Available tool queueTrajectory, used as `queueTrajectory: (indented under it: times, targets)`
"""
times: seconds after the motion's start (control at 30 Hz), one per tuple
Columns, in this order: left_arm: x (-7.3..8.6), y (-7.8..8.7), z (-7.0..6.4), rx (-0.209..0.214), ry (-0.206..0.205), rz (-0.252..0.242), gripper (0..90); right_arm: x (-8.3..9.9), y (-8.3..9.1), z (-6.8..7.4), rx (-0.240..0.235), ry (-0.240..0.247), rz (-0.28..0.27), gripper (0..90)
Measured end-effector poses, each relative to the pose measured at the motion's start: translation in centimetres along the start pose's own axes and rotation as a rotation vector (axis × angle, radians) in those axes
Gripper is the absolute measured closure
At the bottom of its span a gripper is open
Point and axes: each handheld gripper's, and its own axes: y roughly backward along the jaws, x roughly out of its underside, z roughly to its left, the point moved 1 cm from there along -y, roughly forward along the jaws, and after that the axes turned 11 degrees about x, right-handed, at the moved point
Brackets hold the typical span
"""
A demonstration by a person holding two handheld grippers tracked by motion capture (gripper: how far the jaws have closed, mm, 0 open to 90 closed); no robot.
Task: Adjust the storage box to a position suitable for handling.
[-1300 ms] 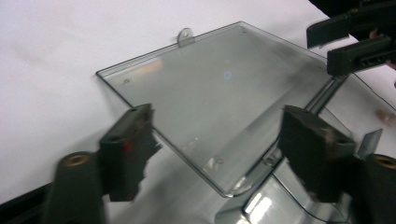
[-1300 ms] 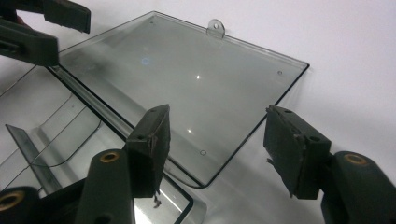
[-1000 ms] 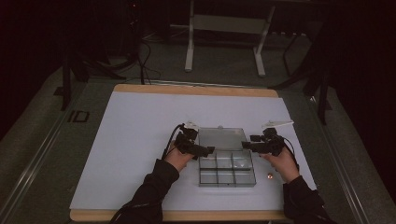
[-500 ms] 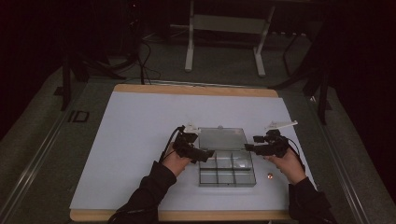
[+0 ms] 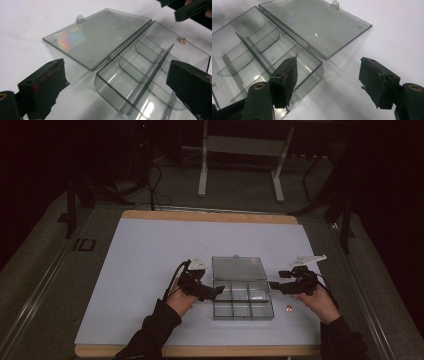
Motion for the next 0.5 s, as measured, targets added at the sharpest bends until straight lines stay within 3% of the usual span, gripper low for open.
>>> queueTrajectory:
  times: [0.33, 0.5]
  targets:
    - [1.6, 0.9, -0.4, 0.001, -0.001, 0.000, 2.9, 2.1, 1.9, -0.1, -0.028, 0.037, 0.025, 33.6]
    - [2.3, 1.4, -0.5, 0.006, 0.007, -0.008, 3.0, 3.2, 2.6, -0.2, -0.056, 0.031, 0.038, 36.3]
